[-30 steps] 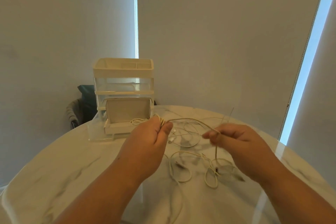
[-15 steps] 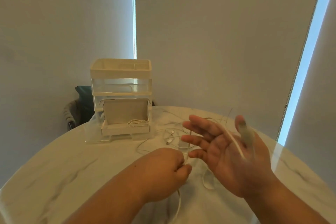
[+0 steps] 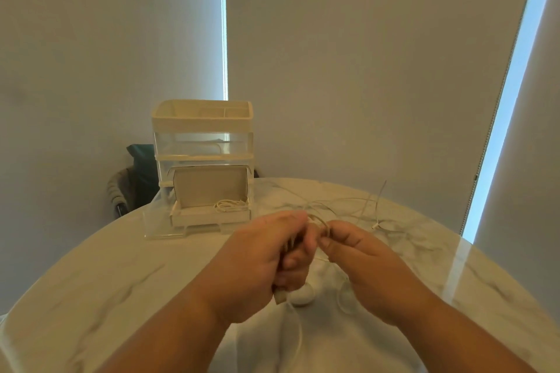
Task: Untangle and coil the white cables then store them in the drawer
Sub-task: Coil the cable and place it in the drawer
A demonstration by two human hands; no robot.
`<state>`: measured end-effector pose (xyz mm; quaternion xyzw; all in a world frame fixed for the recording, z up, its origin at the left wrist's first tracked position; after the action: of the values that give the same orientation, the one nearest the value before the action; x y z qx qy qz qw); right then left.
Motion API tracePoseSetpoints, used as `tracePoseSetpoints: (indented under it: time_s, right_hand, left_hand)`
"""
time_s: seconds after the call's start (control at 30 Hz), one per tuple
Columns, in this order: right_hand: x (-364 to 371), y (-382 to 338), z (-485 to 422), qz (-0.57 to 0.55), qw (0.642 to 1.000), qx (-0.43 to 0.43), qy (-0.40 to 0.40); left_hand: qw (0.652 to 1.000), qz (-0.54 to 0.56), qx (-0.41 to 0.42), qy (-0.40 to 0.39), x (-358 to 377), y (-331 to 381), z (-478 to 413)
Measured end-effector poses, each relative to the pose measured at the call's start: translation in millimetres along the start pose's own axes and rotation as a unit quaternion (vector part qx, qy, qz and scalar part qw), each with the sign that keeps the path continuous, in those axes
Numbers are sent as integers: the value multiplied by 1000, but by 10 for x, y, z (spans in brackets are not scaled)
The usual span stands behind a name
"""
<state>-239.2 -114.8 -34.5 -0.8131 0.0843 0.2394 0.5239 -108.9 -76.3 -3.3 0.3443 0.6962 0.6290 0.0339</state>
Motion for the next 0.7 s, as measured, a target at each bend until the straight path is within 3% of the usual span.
tracePoseSetpoints:
  time_s: [0.17,0.47,0.7]
  right_hand:
    - [23,26,-15,33,999,11,29]
    - [173,7,-7,56,998,28,17]
    - [232,39,-13,-24,999,32,27]
  left_hand:
    - [986,165,-10,-1,-23,-21,-26]
    - [983,183,-17,-26,-26,-116,-36]
    - [962,249,1,-108,48,-31,-23]
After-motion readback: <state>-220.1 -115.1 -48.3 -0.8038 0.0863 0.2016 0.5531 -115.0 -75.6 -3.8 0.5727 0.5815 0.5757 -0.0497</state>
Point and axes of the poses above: each hand's wrist, its own z-axis away from the middle knuckle, its own x-axis out of the palm, y = z × x, the point moved 6 cm from there along -z, towards the middle knuckle, and after that the axes turned 14 degrees about z, right-handed, at the moved point
